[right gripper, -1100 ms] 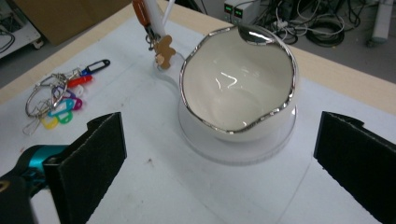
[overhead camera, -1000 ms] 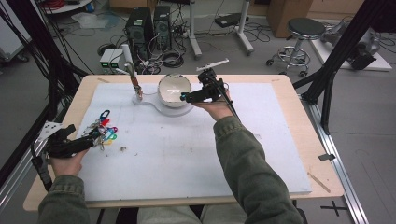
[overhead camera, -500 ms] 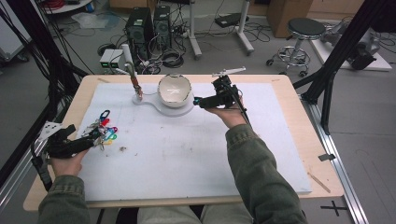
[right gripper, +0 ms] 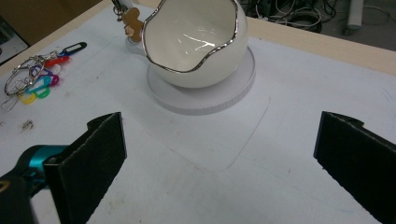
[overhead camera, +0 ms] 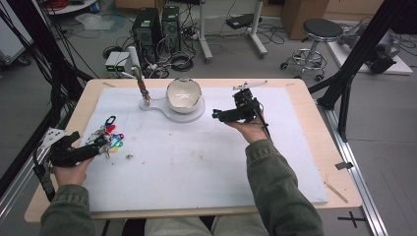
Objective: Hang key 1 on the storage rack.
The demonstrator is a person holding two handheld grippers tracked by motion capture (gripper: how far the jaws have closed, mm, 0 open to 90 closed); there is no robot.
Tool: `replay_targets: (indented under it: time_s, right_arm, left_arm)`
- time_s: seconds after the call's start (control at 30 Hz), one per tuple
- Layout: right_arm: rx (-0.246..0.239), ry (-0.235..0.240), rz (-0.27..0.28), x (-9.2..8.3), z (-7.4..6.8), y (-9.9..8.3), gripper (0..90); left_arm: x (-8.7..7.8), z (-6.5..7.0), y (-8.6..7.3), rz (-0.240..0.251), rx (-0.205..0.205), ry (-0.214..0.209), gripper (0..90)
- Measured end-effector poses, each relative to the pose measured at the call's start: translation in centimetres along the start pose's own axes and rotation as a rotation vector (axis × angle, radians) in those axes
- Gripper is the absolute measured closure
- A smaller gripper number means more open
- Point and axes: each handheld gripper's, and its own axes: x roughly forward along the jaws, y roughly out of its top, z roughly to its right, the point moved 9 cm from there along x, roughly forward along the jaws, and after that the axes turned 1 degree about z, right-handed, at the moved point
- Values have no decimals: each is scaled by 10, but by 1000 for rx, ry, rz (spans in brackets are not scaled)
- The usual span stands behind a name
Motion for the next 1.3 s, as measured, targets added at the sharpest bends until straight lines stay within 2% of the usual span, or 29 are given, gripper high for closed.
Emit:
replay_targets:
  time_s: [0.27,0.5,0.73,0.83,1.1,1.3]
  right_arm:
    - [23,-5,15,-12,8,-14,15]
    - [12,-13,26,-22,13,-24,16]
    - [8,-31,26,-31,23,-42,15]
    - [3,-32,44,-36,27,-49,15]
    - [40,-58,63,-48,41,-70,15]
    - [32,-95,97,-57,50,-79,15]
  left_arm:
    - [0,1,0,-1,0,-1,17]
    - [-1,1,-1,-5,1,-1,17]
    - [-2,2,-2,-4,-1,0,17]
    - [-2,1,-2,-6,-1,0,17]
    - [-2,2,-2,-7,-1,0,17]
    - [-2,2,-2,-8,-1,0,17]
